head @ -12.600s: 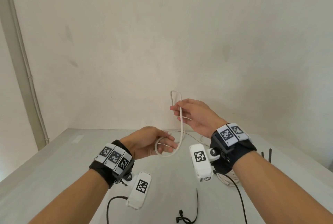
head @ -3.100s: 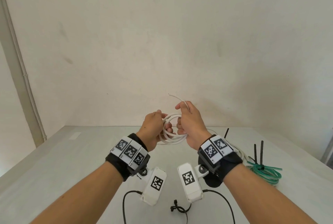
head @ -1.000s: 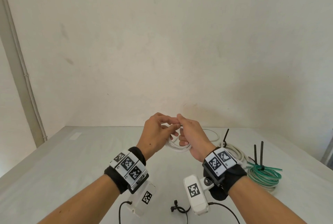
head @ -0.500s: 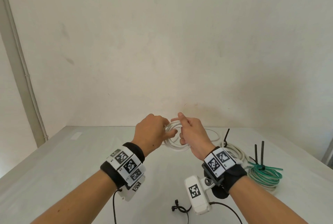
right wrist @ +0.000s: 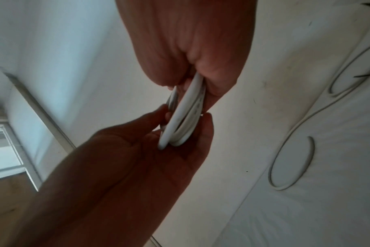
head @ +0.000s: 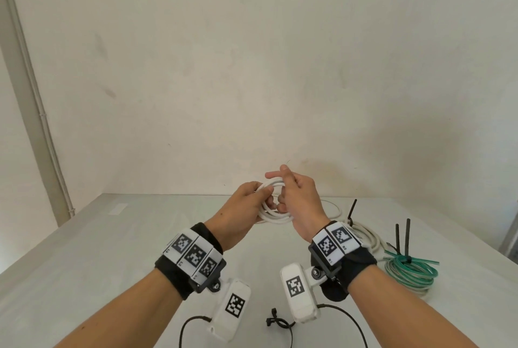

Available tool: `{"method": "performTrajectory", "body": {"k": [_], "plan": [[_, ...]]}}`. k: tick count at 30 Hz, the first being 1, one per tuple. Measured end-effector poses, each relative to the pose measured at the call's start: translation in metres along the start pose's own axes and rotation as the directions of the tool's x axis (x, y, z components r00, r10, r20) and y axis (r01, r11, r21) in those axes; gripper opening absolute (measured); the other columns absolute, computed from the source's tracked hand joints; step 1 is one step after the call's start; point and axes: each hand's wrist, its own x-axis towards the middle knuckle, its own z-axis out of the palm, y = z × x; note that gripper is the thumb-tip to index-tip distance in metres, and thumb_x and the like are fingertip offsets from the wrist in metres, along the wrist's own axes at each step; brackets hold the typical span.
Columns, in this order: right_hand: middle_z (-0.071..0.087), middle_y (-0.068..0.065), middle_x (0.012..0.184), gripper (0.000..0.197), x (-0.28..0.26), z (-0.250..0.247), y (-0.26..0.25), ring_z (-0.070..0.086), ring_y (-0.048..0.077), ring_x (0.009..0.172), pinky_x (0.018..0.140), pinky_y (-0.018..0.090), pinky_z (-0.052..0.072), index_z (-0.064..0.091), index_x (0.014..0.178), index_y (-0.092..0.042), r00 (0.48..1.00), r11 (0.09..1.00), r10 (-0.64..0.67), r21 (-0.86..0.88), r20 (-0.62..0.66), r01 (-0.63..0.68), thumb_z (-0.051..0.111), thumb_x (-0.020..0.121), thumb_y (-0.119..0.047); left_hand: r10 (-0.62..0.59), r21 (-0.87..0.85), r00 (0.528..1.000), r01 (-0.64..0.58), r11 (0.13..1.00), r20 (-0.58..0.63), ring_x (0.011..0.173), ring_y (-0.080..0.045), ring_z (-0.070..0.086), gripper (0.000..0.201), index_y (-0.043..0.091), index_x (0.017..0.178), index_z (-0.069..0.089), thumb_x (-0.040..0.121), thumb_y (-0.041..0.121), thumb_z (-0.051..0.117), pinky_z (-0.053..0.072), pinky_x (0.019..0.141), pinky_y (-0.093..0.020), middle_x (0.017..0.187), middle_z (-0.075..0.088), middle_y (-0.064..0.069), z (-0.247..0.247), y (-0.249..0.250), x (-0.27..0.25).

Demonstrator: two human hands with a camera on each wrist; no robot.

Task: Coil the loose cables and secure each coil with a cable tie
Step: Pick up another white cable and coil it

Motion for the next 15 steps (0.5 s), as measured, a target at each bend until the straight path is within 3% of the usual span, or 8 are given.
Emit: {"method": "performTrajectory", "body": {"k": [4, 6, 8, 10, 13, 15], "plan": [[0.047, -0.017, 0.041, 0.046, -0.003, 0.007, -0.006, 0.042, 0.004, 0.038, 0.049, 0.027, 0.044, 0.078, 0.101, -0.01, 0.998, 0.998, -0.053, -0.031, -0.039, 0.051, 0.042, 0.111, -0.037, -0.009, -0.205, 0.997, -0.008, 0.979, -0.08, 0.056, -0.012, 0.051, 0.035, 0.011, 0.083, 0.056, 0.111, 0.029, 0.045, 0.043, 0.073, -0.033, 0.065, 0.05, 0.001, 0.01, 0.007, 0.0], [0.052, -0.018, 0.045, 0.047, -0.002, 0.012, -0.002, 0.049, 0.003, 0.043, 0.05, 0.029, 0.047, 0.079, 0.098, -0.014, 0.994, 0.993, -0.09, -0.084, -0.063, 0.085, 0.042, 0.111, -0.041, 0.002, -0.148, 0.981, -0.032, 0.988, -0.195, 0.052, -0.009, 0.044, 0.043, 0.012, 0.086, 0.064, 0.112, 0.036, 0.039, 0.043, 0.063, -0.028, 0.064, 0.045, 0.005, 0.014, 0.009, 0.005], [0.065, -0.013, 0.057, 0.046, -0.004, 0.018, 0.004, 0.063, 0.013, 0.057, 0.058, 0.038, 0.059, 0.078, 0.092, -0.021, 0.991, 0.987, -0.125, -0.111, -0.053, 0.119, 0.043, 0.109, -0.047, -0.012, -0.053, 0.94, -0.006, 0.999, -0.341, 0.049, -0.01, 0.043, 0.048, 0.01, 0.084, 0.062, 0.112, 0.038, 0.035, 0.046, 0.057, -0.027, 0.059, 0.044, 0.006, 0.017, 0.01, 0.012], [0.072, -0.004, 0.071, 0.042, -0.007, 0.022, 0.009, 0.07, 0.025, 0.068, 0.065, 0.047, 0.063, 0.074, 0.088, -0.025, 0.987, 0.974, -0.161, -0.167, -0.029, 0.154, 0.047, 0.105, -0.052, -0.043, 0.005, 0.895, 0.05, 0.999, -0.444, 0.048, -0.014, 0.043, 0.046, 0.009, 0.077, 0.056, 0.11, 0.033, 0.035, 0.045, 0.051, -0.027, 0.059, 0.045, 0.001, 0.017, 0.011, 0.017], [0.059, -0.016, 0.051, 0.035, -0.015, 0.019, 0.002, 0.061, 0.008, 0.046, 0.056, 0.026, 0.052, 0.069, 0.099, -0.02, 0.981, 0.949, -0.192, -0.251, 0.032, 0.194, 0.052, 0.105, -0.05, -0.033, 0.08, 0.877, 0.081, 0.994, -0.48, 0.045, -0.017, 0.043, 0.038, 0.008, 0.072, 0.052, 0.104, 0.023, 0.038, 0.039, 0.045, -0.025, 0.061, 0.048, -0.004, 0.012, 0.011, 0.022], [0.056, -0.018, 0.049, 0.033, -0.014, 0.014, 0.0, 0.057, 0.003, 0.042, 0.055, 0.021, 0.047, 0.068, 0.103, -0.017, 0.976, 0.92, -0.202, -0.326, 0.084, 0.219, 0.052, 0.105, -0.046, -0.034, 0.119, 0.872, 0.105, 0.987, -0.488, 0.046, -0.02, 0.045, 0.038, 0.007, 0.071, 0.052, 0.103, 0.024, 0.039, 0.04, 0.051, -0.028, 0.059, 0.047, -0.004, 0.009, 0.011, 0.023]]}}
